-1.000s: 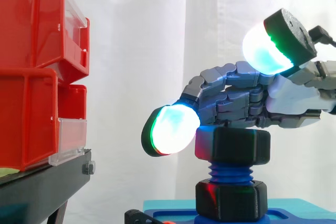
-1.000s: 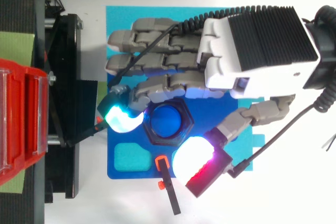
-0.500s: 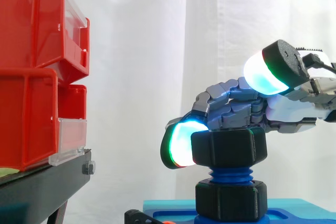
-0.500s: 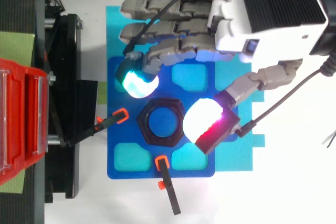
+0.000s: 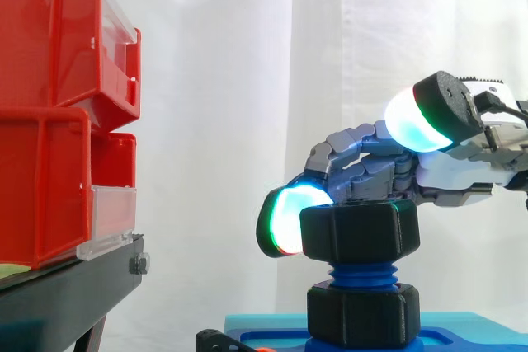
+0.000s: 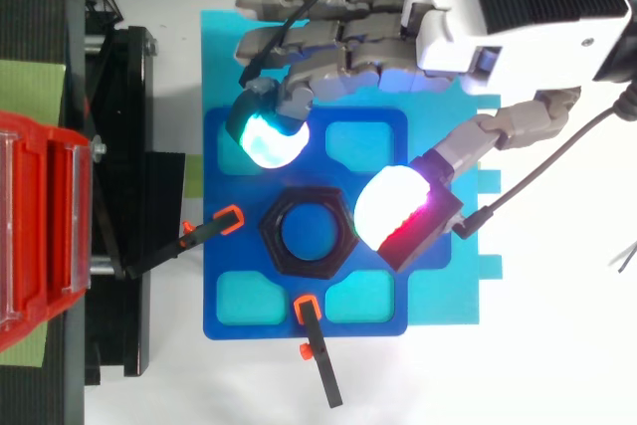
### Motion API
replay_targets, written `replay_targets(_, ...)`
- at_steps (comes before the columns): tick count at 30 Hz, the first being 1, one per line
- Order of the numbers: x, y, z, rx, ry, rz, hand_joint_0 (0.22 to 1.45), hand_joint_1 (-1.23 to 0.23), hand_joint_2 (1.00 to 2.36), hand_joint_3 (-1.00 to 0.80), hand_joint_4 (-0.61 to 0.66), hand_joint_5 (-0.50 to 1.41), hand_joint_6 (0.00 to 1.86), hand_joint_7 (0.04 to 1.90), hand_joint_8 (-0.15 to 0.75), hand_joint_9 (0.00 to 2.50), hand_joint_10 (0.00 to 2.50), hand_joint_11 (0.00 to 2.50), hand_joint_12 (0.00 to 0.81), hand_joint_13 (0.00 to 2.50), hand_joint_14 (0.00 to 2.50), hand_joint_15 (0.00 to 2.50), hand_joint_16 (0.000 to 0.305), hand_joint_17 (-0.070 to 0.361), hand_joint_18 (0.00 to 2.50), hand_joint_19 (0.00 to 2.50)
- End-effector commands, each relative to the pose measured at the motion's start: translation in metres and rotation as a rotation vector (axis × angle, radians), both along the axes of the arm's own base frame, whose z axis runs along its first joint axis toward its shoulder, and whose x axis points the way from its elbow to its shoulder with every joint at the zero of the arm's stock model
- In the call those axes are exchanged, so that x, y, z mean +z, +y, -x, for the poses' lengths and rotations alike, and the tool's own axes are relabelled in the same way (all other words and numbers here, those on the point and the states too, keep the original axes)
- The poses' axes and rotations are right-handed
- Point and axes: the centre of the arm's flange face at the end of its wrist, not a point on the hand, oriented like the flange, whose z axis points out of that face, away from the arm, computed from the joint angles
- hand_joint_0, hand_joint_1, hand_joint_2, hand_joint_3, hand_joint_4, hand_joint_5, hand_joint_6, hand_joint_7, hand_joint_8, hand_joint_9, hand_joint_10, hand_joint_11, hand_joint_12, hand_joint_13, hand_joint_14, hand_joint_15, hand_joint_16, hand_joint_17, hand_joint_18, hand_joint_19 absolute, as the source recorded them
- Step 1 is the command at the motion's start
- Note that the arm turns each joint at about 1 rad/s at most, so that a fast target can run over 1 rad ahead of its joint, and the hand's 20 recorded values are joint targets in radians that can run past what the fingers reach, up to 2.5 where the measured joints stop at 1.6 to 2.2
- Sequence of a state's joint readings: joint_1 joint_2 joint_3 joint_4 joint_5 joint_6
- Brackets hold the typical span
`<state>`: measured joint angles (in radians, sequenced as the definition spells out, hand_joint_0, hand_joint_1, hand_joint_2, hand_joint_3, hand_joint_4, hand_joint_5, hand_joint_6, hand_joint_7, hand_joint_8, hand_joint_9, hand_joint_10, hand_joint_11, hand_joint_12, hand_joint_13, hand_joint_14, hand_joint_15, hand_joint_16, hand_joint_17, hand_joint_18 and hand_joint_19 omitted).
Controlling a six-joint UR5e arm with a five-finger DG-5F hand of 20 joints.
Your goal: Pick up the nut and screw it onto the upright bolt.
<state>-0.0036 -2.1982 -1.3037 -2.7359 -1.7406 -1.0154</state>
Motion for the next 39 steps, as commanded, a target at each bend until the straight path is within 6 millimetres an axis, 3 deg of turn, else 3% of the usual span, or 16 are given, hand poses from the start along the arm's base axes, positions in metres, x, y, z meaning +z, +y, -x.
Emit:
replay_targets(1,0.002,-0.001,-0.001,0.009,-0.019,-0.001,0.45,-0.18,1.00,-0.50,0.14,-0.21,0.50,0.63,0.204,0.16,0.00,0.00,0.301,0.00,0.00,0.00,0.037,0.082,0.00,0.00)
replay_targets(11,0.007,0.015,-0.008,0.038,-0.068,0.000,0.43,-0.10,1.00,-0.50,0.09,-0.24,0.50,0.59,0.182,0.02,0.00,0.00,0.326,0.00,0.00,0.00,0.044,0.098,0.00,0.00)
replay_targets(20,0.006,0.035,-0.009,0.061,-0.054,-0.001,0.44,0.06,1.00,-0.50,0.17,-0.18,0.50,0.70,0.194,0.05,0.00,0.00,0.326,0.00,0.00,0.00,0.044,0.099,0.00,0.00)
replay_targets(26,0.004,0.038,-0.008,0.065,-0.036,-0.001,0.45,0.01,1.00,-0.50,0.23,-0.15,0.50,0.84,0.220,0.13,0.00,0.00,0.320,0.00,0.00,0.00,0.043,0.096,0.00,0.00)
replay_targets(39,0.002,0.026,-0.005,0.053,-0.020,-0.001,0.46,-0.05,1.00,-0.50,0.26,-0.13,0.50,0.91,0.240,0.22,0.00,0.00,0.307,0.00,0.00,0.00,0.039,0.087,0.00,0.00)
